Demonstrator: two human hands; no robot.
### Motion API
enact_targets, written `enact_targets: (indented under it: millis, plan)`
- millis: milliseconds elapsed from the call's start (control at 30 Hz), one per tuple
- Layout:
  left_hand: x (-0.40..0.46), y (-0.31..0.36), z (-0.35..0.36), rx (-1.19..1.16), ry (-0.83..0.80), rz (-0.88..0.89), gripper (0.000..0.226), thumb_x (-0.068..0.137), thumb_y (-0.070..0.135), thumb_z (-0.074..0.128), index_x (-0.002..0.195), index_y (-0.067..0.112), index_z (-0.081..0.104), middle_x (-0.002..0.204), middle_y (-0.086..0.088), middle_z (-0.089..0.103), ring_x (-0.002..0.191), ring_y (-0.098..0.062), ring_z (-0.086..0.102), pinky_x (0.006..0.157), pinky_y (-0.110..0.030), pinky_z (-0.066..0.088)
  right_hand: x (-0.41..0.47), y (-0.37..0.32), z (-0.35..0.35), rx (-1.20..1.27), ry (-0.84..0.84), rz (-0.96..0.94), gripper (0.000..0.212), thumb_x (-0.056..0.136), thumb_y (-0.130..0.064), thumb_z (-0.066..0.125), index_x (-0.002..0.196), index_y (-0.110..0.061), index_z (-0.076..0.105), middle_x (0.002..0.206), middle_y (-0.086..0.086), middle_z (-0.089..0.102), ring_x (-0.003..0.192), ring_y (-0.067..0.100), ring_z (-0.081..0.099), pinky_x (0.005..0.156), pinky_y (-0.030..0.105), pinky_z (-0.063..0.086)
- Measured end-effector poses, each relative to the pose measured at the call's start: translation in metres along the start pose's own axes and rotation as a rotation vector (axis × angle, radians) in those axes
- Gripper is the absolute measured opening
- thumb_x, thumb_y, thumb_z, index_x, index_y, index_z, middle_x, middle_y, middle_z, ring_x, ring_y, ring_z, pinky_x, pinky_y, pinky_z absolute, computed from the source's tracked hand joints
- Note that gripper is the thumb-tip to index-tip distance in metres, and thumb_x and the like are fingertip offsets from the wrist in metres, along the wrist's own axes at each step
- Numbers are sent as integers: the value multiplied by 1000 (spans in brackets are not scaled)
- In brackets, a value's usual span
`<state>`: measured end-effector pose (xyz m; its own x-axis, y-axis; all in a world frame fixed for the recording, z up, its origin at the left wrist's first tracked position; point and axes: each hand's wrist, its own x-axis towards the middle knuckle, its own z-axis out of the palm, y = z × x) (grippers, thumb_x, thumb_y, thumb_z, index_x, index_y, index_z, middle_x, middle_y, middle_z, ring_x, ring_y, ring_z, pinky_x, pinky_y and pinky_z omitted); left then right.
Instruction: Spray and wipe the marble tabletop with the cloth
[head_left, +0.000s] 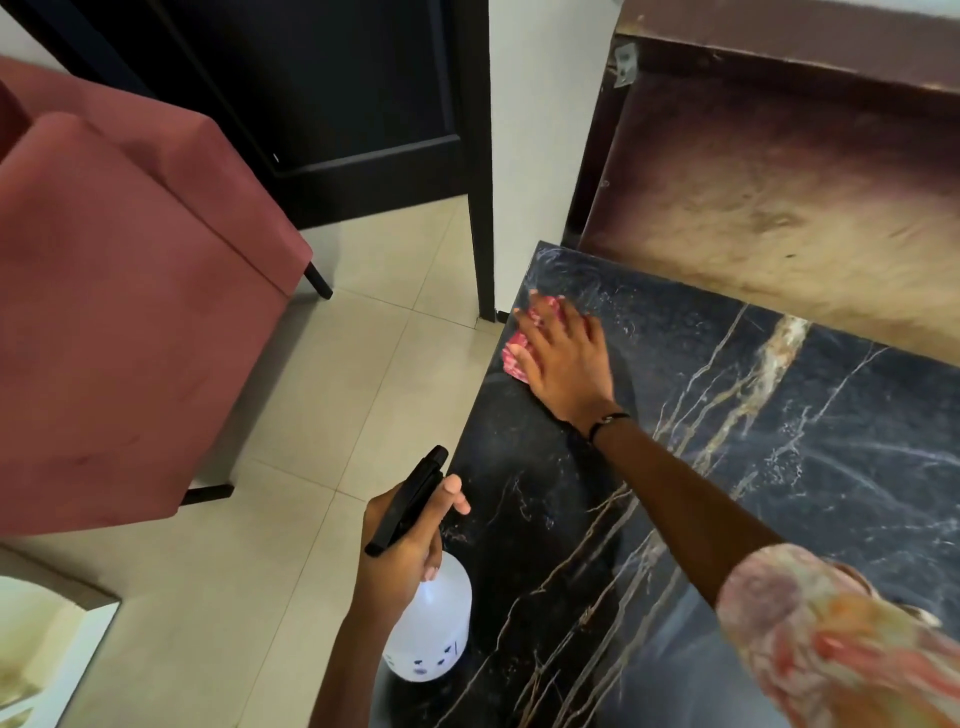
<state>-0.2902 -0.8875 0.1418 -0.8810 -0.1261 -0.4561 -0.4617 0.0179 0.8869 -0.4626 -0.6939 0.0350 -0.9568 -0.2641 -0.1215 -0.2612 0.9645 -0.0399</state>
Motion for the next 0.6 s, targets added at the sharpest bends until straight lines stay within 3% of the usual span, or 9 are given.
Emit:
enact_targets:
  millis: [133, 267, 467, 600]
  plan:
    - [10, 10, 10, -9, -15, 6, 29, 77, 41, 65, 67, 14, 67, 70, -19, 67, 26, -17, 32, 37, -22, 29, -16, -37, 9, 19, 0, -196, 55, 99, -51, 22, 146, -26, 33, 155, 4, 31, 140, 32, 30, 112, 53, 24]
    - [22, 15, 18, -12, -34, 15, 33, 77, 46, 64, 68, 15, 67, 70, -19, 68, 27, -16, 32, 38, -23, 30, -60, 2, 14, 21, 16, -308, 56, 97, -56, 26, 146, -29, 32, 155, 2, 31, 139, 28, 31, 112, 51, 24]
    - [37, 17, 28, 22, -67, 42, 30, 77, 39, 60, 70, 10, 67, 72, -21, 67, 28, -15, 34, 37, -22, 32, -18, 91, 2, 47, 23, 84, 56, 97, -51, 21, 146, -28, 34, 153, 4, 34, 135, 33, 37, 107, 54, 31]
    - [48, 23, 37, 37, -78, 55, 36, 77, 42, 60, 74, 7, 65, 75, -24, 67, 28, -15, 34, 37, -21, 33, 40, 72, -7, 70, 34, 194, 58, 96, -51, 18, 144, -25, 38, 154, 6, 33, 133, 37, 38, 104, 56, 34]
